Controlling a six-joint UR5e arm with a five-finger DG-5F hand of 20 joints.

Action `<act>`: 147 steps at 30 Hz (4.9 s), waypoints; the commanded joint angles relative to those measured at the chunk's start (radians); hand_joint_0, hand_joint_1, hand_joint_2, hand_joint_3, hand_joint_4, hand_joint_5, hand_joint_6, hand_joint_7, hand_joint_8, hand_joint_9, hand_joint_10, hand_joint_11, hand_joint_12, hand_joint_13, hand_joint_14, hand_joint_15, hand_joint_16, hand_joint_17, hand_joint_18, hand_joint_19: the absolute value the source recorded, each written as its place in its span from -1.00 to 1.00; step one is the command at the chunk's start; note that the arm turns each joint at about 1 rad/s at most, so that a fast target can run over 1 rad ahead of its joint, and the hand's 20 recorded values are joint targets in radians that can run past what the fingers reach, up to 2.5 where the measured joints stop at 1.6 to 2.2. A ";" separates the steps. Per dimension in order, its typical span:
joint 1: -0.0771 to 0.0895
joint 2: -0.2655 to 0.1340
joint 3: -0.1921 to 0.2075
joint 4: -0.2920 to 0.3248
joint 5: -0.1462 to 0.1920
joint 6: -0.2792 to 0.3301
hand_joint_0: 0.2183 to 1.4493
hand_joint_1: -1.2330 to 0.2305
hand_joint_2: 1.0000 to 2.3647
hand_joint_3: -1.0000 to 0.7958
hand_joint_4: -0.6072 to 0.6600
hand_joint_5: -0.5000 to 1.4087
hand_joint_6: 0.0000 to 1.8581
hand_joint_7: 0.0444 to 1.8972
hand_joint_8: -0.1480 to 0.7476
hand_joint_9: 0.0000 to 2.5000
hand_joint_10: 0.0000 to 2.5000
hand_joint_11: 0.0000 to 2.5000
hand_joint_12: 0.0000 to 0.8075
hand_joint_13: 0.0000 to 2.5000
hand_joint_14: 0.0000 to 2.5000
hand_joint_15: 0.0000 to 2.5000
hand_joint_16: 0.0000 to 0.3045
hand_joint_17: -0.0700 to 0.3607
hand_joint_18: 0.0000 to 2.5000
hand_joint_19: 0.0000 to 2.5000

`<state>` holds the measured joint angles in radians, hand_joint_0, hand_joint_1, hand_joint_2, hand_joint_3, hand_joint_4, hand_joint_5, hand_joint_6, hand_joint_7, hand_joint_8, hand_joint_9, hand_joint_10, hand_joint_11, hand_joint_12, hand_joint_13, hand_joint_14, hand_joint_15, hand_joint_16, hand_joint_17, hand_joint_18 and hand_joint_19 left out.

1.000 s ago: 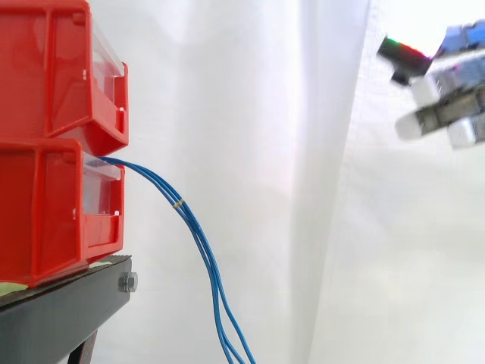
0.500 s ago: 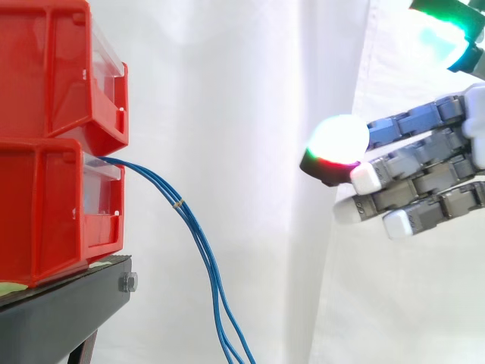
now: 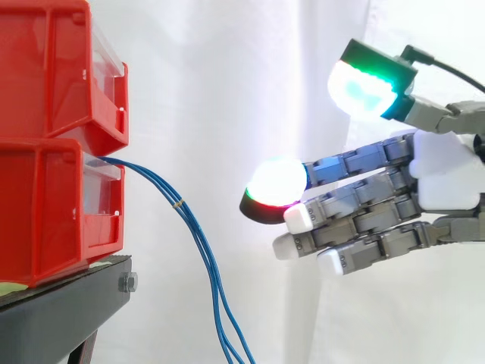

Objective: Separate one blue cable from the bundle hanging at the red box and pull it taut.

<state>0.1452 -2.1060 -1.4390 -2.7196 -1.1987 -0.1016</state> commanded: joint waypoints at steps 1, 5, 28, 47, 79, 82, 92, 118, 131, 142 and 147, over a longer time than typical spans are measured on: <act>0.005 -0.011 0.009 0.037 0.021 -0.021 -0.52 -0.10 -1.00 -0.44 0.37 -0.71 -0.46 -0.18 0.10 -0.50 -0.99 -0.80 -0.16 -0.48 -1.00 -0.85 -0.72 -0.24 -0.53 -0.81; 0.017 -0.023 0.009 0.052 0.093 -0.107 -0.51 -0.12 -1.00 -0.44 0.37 -0.71 -0.46 -0.18 0.10 -0.49 -0.99 -0.80 -0.16 -0.48 -0.99 -0.85 -0.73 -0.25 -0.53 -0.81; 0.034 -0.192 0.132 0.031 0.031 -0.063 -0.50 -0.14 -1.00 -0.44 0.39 -0.70 -0.46 -0.17 0.09 -0.45 -0.99 -0.78 -0.20 -0.45 -0.99 -0.83 -0.76 -0.29 -0.54 -0.82; 0.025 -0.255 0.172 0.087 -0.071 0.088 -0.48 -0.17 -1.00 -0.44 0.39 -0.68 -0.46 -0.15 0.07 -0.39 -0.99 -0.73 -0.22 -0.42 -0.99 -0.80 -0.77 -0.31 -0.53 -0.79; -0.003 -0.253 0.235 0.092 -0.131 0.146 -0.37 -0.05 -0.99 -0.34 0.28 -0.60 -0.46 0.44 0.09 -0.26 -0.99 -0.64 -0.21 -0.29 -0.99 -0.69 -0.78 -0.33 -0.49 -0.71; -0.007 -0.253 0.241 0.063 -0.133 0.146 -0.37 -0.05 -0.99 -0.34 0.28 -0.60 -0.46 0.45 0.09 -0.26 -0.99 -0.63 -0.20 -0.28 -0.99 -0.68 -0.78 -0.33 -0.47 -0.70; -0.029 -0.253 0.241 0.051 -0.133 0.148 -0.38 -0.03 -0.99 -0.36 0.28 -0.60 -0.41 0.45 0.10 -0.23 -0.99 -0.61 -0.19 -0.26 -0.99 -0.68 -0.78 -0.33 -0.47 -0.71; -0.059 -0.141 0.244 -0.040 -0.114 -0.075 -0.42 -0.20 -1.00 -0.44 0.29 -0.66 -0.13 0.18 0.06 -0.21 -0.99 -0.51 -0.18 -0.23 -0.99 -0.65 -0.79 -0.35 -0.46 -0.70; -0.052 -0.143 0.253 -0.046 -0.062 -0.087 -0.35 -0.26 -0.97 -0.03 0.22 -0.67 -0.09 0.21 0.10 -0.18 -0.99 -0.47 -0.14 -0.20 -0.99 -0.64 -0.79 -0.33 -0.45 -0.66; -0.049 -0.143 0.255 -0.046 -0.062 -0.081 -0.09 -0.52 -0.99 -0.40 0.26 -0.69 -0.10 0.17 0.05 -0.24 -0.98 -0.44 -0.16 -0.24 -0.99 -0.64 -0.79 -0.34 -0.45 -0.70; -0.046 -0.143 0.255 -0.043 -0.062 -0.053 -0.15 -0.53 -1.00 -0.44 0.26 -0.68 -0.08 0.23 0.04 -0.21 -0.98 -0.43 -0.18 -0.22 -0.99 -0.65 -0.80 -0.35 -0.43 -0.71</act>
<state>0.0977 -2.2486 -1.1843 -2.7648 -1.2608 -0.1722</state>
